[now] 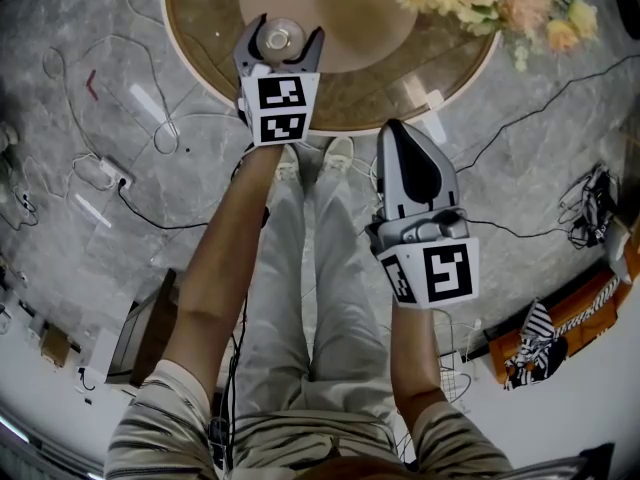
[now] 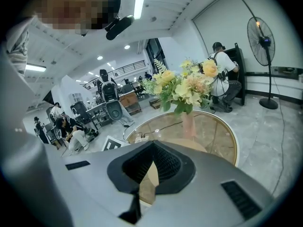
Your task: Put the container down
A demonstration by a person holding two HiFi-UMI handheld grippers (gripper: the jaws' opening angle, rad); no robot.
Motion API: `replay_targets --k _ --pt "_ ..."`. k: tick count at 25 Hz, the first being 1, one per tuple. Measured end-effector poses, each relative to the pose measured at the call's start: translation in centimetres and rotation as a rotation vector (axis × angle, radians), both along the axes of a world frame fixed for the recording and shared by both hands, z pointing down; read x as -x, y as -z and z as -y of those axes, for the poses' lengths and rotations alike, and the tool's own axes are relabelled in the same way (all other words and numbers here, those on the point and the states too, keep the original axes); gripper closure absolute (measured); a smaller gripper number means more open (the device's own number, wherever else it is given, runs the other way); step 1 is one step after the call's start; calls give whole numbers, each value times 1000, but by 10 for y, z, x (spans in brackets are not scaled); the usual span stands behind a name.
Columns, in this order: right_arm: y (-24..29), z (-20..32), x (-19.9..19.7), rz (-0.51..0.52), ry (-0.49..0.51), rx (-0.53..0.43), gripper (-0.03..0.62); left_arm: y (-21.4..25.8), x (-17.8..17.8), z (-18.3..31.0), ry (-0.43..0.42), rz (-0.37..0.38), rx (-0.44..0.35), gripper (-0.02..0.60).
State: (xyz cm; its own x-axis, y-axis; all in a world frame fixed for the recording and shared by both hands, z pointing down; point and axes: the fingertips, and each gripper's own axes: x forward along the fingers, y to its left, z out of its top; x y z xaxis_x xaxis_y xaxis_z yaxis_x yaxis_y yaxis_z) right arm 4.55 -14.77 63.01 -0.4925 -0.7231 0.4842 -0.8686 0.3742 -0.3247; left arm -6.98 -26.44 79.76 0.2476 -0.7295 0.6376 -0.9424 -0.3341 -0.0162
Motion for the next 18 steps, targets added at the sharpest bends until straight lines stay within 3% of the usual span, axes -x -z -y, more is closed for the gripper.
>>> replay_targets --k 7,18 --pt "0 -2 -5 5 -29 14 597 6 4 -2 35 -60 23 199" --pt "33 -1 11 1 -7 -22 597 60 4 -20 51 -86 -9 198"
